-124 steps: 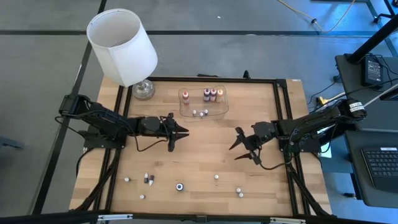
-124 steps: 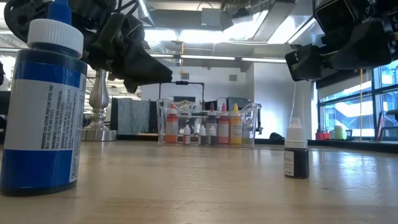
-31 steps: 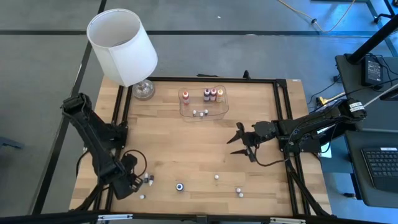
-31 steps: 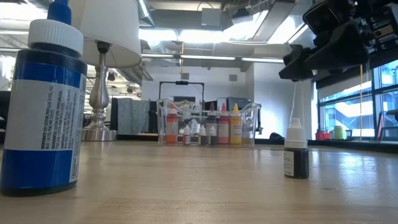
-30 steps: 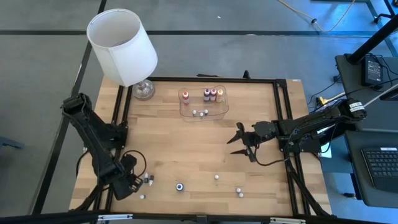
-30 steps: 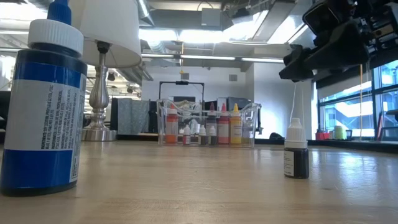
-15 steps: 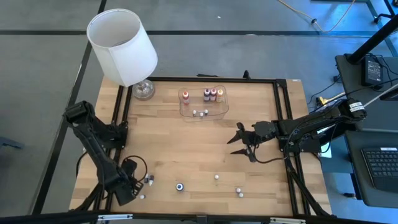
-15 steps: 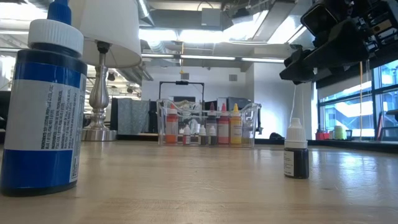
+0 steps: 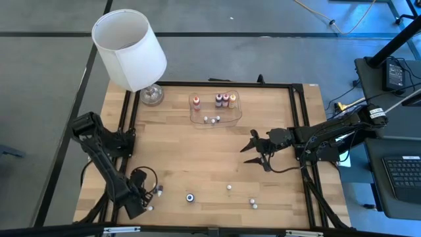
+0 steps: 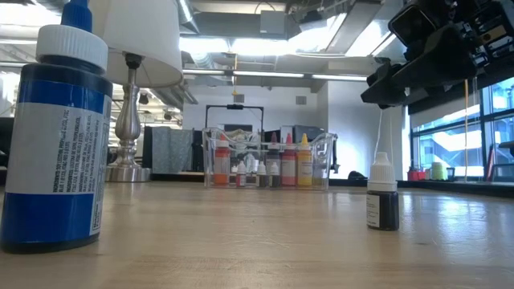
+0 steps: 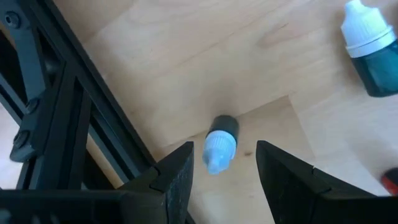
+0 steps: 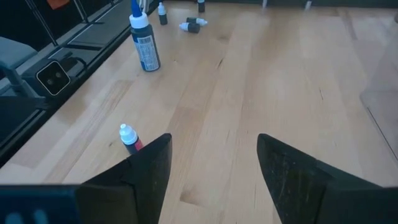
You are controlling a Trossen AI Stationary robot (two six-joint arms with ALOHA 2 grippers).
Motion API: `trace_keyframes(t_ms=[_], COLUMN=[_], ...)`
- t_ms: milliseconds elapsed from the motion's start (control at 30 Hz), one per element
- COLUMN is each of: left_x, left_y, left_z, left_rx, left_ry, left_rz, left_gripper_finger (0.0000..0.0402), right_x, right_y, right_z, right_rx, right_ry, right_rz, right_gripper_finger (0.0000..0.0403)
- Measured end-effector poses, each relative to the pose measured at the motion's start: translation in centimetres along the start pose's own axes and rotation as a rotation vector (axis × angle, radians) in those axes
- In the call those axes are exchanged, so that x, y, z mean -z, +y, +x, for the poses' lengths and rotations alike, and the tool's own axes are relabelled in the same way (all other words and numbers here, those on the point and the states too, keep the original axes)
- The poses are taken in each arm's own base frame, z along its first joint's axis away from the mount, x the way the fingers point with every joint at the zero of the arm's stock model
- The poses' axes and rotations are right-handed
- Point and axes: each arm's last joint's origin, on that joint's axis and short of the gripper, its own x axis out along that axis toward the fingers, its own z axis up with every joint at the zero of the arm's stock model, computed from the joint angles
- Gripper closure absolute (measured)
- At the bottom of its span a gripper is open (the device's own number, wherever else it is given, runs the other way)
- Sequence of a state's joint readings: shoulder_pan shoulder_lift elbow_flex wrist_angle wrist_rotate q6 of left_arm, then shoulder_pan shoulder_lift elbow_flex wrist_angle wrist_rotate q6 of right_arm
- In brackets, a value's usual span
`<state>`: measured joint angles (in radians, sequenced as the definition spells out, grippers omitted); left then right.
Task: Pick & Place food coloring
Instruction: Put the left small blue food coloring bottle into the transparent bin
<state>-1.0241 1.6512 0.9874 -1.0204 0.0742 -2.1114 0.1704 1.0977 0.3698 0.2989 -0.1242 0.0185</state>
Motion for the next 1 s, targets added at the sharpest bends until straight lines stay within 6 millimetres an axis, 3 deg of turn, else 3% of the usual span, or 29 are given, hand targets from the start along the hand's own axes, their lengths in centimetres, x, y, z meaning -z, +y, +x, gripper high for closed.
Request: trace_keyframes(t_ms=[467, 833, 1000], left_x=[0.11, 0.10, -0.26], left_y=[-0.21, -0.20, -0.53], left_z=[0.51, 0.47, 0.14], left_rx=[-0.018, -0.016, -0.006], left_ry=[-0.003, -0.002, 0.006], left_rz=[0.003, 0.042, 0.075], left_gripper_finger=[0.0240, 0.0326, 0.0346], right_x=[-0.01, -0.01, -0.01], right_y=[0.00, 0.00, 0.00], right_z=[0.00, 0.00, 0.00], right_rx=[0.000, 0.000, 0.001], right_ry=[-0.001, -0.001, -0.001], right_rz=[-0.001, -0.001, -0.001], right_gripper_finger=[0.0166, 0.0166, 0.0166])
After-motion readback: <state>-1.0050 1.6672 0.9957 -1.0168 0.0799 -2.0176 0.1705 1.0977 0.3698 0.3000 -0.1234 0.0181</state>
